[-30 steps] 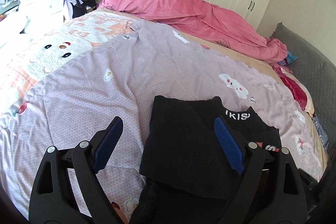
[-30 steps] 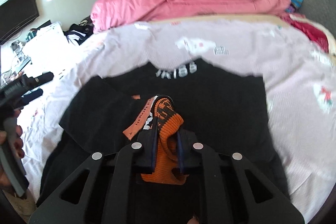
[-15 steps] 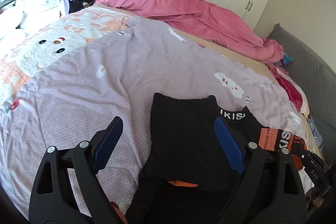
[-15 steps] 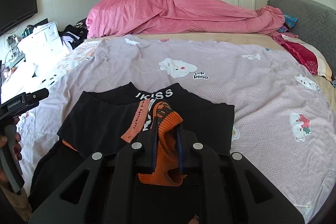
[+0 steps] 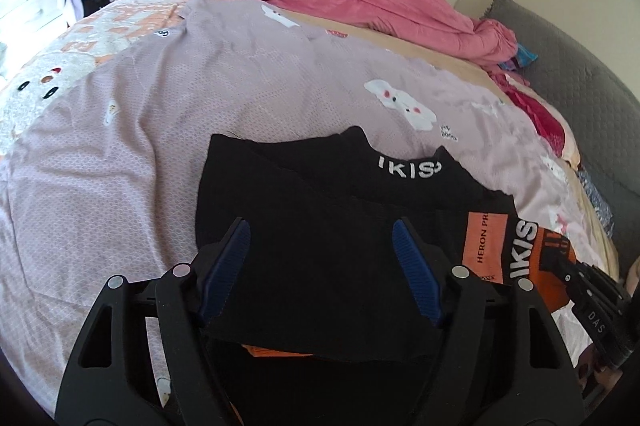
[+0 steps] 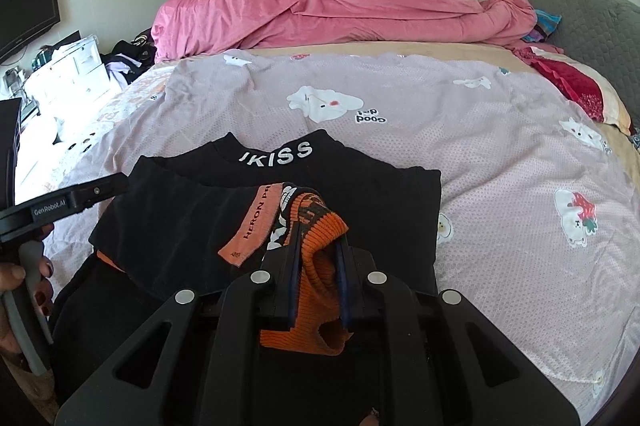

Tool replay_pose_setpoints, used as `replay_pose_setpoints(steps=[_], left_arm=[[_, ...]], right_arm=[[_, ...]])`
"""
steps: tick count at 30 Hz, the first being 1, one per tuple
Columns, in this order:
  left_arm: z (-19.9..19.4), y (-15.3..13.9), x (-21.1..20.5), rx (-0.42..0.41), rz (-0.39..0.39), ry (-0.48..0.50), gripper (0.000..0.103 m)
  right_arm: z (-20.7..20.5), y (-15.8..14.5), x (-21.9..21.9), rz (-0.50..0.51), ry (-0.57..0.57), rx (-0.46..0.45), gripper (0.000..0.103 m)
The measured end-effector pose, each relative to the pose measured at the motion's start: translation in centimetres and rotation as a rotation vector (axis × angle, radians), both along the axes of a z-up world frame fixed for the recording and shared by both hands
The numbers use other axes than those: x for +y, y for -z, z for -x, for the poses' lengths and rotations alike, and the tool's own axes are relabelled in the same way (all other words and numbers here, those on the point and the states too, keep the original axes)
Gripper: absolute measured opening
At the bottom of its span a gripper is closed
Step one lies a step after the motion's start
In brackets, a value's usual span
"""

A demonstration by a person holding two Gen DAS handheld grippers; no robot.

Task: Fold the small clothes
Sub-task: 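Drag the held orange cuff across the shirt body with the right gripper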

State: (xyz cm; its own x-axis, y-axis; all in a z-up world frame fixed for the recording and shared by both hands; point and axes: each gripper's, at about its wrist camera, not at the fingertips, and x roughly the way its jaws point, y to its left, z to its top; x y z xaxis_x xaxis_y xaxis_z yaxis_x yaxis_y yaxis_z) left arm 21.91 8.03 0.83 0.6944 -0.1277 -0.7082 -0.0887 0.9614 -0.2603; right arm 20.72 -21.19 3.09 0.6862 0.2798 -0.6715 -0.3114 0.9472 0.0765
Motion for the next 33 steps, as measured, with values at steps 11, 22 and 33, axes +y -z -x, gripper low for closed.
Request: replay_pose_setpoints(steps=[11, 22, 33], left_arm=[[-0.5, 1.7, -2.9, 0.057, -0.067, 0.070, 0.066], [-0.3, 2.2, -4.7, 0.089, -0.108, 0.124, 0.066], [0.4, 1.6, -4.5, 0.089, -0.092, 0.136, 0.066]], right_arm=[[0.2, 0.9, -2.2, -0.001, 0.091, -0.002, 0.022], [2.2, 1.5, -3.3, -0.079, 0.082, 0.039, 0.030], [2.6, 2.0, 0.4, -0.072, -0.033, 0.072, 0.030]])
